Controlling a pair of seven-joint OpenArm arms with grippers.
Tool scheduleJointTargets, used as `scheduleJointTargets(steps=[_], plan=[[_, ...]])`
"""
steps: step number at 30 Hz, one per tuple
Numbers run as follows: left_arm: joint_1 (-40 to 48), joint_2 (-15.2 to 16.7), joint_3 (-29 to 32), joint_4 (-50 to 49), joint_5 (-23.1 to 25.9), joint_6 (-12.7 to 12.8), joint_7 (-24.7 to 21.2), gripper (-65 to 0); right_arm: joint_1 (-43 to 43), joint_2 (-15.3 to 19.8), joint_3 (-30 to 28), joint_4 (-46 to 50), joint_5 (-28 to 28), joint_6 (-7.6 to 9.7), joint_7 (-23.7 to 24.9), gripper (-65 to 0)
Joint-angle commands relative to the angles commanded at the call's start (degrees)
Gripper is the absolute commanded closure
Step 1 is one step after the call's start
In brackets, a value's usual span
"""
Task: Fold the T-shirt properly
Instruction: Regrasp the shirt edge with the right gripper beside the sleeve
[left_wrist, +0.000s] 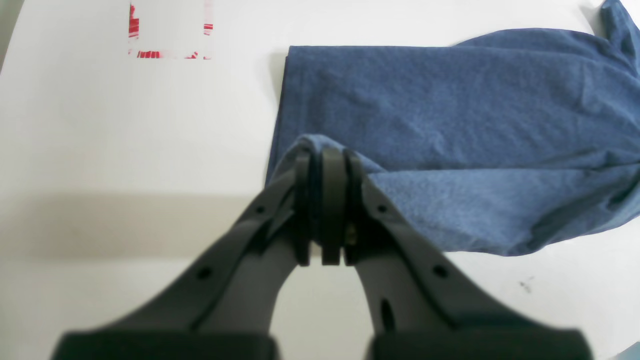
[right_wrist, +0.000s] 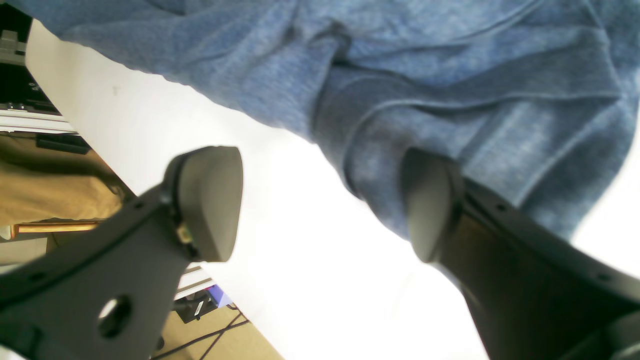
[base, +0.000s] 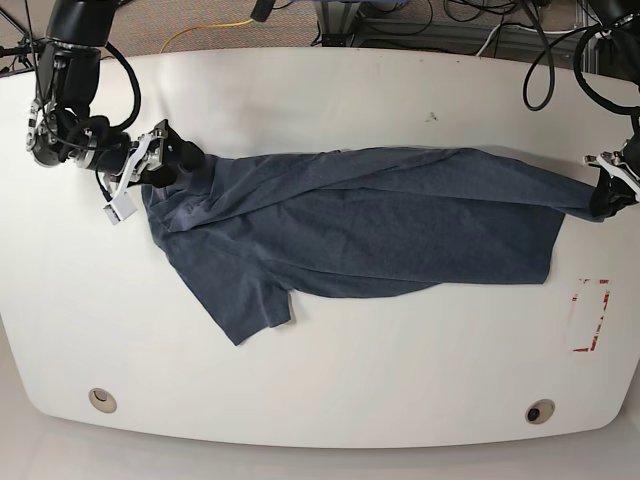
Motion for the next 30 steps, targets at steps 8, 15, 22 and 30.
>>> scheduleJointTargets(steps=[8, 15, 22, 30], plan=[[0.0, 0.0, -0.1, 0.1, 0.0, -0.1, 0.1, 0.0, 4.7, -2.4, -0.1, -2.0, -1.8, 0.00, 0.1, -47.2], [0.0, 0.0, -0.2, 0.2, 0.0, -0.2, 0.1, 0.0, 9.9, -4.6, -0.1, -6.7, -11.1, 0.00, 0.0, -47.2], [0.0, 0.0, -0.3, 0.0, 0.0, -0.2, 0.1, 0.0, 10.7, -7.2, 0.4, -5.7, -14.2, -5.14, 0.1, -47.2], [0.0, 0.0, -0.2, 0.0, 0.0, 0.0, 0.1, 0.0, 10.8, -9.1, 0.2, -3.3, -14.6, -10.77, 3.2, -47.2]])
